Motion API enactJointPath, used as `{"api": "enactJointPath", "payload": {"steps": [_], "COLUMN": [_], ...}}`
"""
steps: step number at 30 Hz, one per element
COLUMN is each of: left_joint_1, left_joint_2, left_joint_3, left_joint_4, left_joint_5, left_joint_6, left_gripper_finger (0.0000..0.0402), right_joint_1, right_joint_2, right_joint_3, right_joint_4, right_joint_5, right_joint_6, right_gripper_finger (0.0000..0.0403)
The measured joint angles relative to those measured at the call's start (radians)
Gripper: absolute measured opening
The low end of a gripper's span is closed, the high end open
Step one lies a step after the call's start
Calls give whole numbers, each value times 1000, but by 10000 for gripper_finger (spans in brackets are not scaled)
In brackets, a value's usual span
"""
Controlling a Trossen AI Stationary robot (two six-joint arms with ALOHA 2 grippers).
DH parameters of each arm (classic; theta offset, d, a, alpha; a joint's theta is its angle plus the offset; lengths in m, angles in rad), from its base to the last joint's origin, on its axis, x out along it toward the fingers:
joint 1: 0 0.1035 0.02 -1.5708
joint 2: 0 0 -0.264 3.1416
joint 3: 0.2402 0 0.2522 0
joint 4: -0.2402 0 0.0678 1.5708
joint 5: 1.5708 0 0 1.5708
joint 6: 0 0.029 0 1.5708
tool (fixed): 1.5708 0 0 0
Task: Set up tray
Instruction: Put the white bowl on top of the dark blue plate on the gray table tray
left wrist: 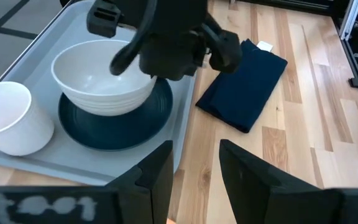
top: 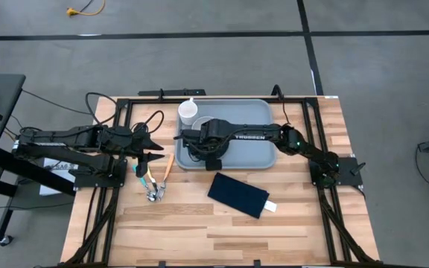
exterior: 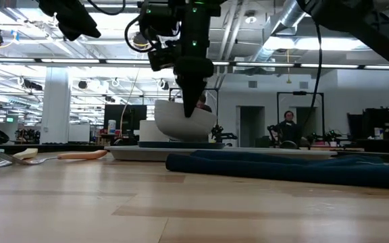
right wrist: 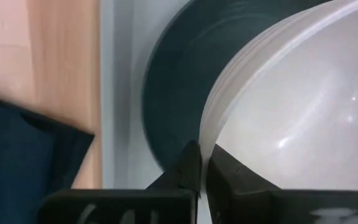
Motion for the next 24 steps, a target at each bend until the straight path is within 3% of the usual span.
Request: {"api": "enactJointPath", "payload": {"steps": [12,24], "left_joint_1": [0,0], "left_joint_2": [0,0], "left_joint_3": [0,0], "left_joint_4": [0,-9], "left_joint_5": [0,0], "left_joint_6": [0,0], "left_gripper_finger": [118,118], "right_joint_1": [0,3], "right_joint_2": [7,7], "right_joint_3": [-2,-2], "right_joint_4": [-9,-14], "right_joint_5": [-3,-2], "right_joint_6": [0,-1], "right_gripper_finger": [2,41]}}
